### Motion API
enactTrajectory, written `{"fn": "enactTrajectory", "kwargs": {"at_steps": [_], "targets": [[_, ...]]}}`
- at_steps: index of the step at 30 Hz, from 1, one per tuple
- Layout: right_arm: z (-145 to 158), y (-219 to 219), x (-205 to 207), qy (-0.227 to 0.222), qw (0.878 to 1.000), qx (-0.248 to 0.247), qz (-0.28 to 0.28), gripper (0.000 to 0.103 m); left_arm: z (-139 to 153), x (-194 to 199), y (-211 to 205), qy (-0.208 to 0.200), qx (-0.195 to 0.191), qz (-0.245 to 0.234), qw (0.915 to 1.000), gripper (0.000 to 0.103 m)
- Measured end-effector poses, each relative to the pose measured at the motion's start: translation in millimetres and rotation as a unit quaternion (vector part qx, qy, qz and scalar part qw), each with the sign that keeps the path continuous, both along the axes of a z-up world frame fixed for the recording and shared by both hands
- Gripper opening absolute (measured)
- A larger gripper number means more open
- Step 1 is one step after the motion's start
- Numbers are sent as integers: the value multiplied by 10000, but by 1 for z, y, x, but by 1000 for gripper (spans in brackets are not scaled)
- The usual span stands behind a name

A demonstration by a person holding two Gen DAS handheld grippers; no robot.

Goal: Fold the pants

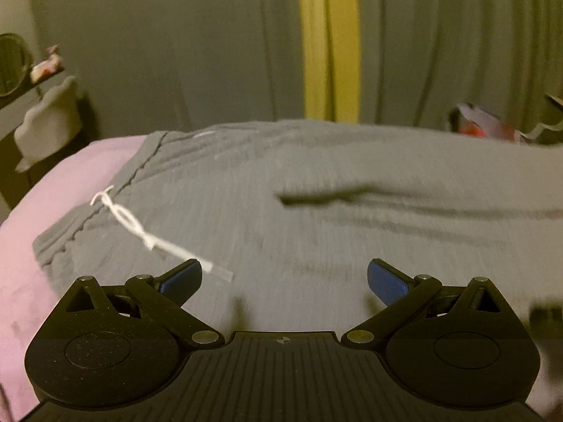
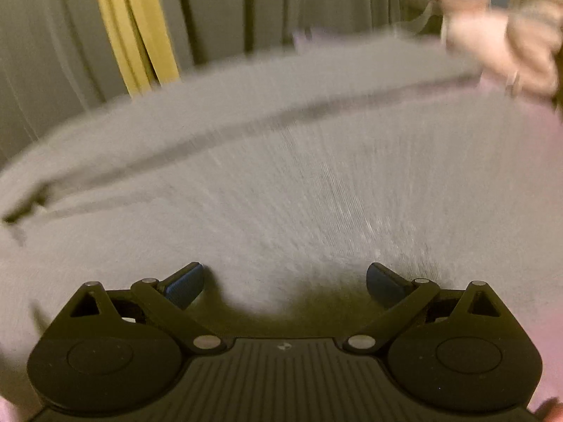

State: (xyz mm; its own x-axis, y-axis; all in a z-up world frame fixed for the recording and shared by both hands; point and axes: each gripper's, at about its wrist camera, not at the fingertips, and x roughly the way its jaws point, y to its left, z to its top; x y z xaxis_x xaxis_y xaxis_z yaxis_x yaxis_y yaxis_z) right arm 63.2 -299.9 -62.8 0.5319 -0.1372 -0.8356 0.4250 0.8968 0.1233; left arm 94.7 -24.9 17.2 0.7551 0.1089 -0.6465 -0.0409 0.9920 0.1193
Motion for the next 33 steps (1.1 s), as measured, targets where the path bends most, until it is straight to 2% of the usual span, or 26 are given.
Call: {"fn": "enactTrajectory", "kwargs": {"at_steps": [2, 3, 4, 8, 10, 11, 14, 16, 18, 21, 24, 27, 29, 30, 31, 32, 33], "targets": [[4, -6, 23, 484, 9980, -1, 400, 100, -8, 21, -6, -198, 97, 304, 9993, 103], [12, -14, 38, 732, 9959, 147, 511, 100, -13, 30, -6, -278, 132, 438, 9986, 103], [23, -24, 49, 680, 9960, 266, 514, 99, -18, 37, -3, -380, 143, 576, 9975, 103], [78, -77, 107, -419, 9986, 277, 187, 99, -36, 57, 17, -623, 55, 1276, 9898, 103], [85, -104, 158, -525, 9982, 294, -39, 99, -47, 63, 25, -620, 135, 1543, 9860, 103], [84, -118, 184, -535, 9980, 291, -157, 99, -51, 64, 26, -660, 173, 1599, 9848, 103], [73, -155, 249, -584, 9936, 373, -897, 86, -65, 67, 27, -931, 286, 1502, 9838, 103], [58, -174, 277, -573, 9890, 573, -1241, 63, -75, 71, 27, -803, 286, 1483, 9853, 103], [47, -183, 300, -442, 9874, 486, -1443, 59, -78, 77, 28, -639, 151, 1463, 9871, 103], [35, -184, 325, -191, 9888, 22, -1478, 60, -80, 75, 32, -672, -24, 1459, 9870, 103], [25, -193, 342, -37, 9863, -106, -1644, 76, -81, 73, 32, -689, -42, 1458, 9869, 103], [9, -197, 356, 186, 9836, -195, -1783, 77, -82, 72, 32, -683, -94, 1449, 9870, 103], [2, -194, 361, 333, 9829, -560, -1725, 77, -81, 72, 35, -670, -182, 1448, 9870, 103], [-1, -190, 361, 363, 9824, -748, -1672, 72, -82, 73, 36, -664, -220, 1448, 9870, 103], [-1, -185, 359, 396, 9800, -939, -1710, 50, -82, 73, 36, -657, -248, 1447, 9870, 103], [-1, -184, 357, 357, 9772, -1079, -1795, 36, -82, 73, 37, -656, -268, 1449, 9869, 103], [3, -185, 350, 220, 9782, -974, -1821, 17, -82, 74, 37, -647, -270, 1451, 9869, 103]]}}
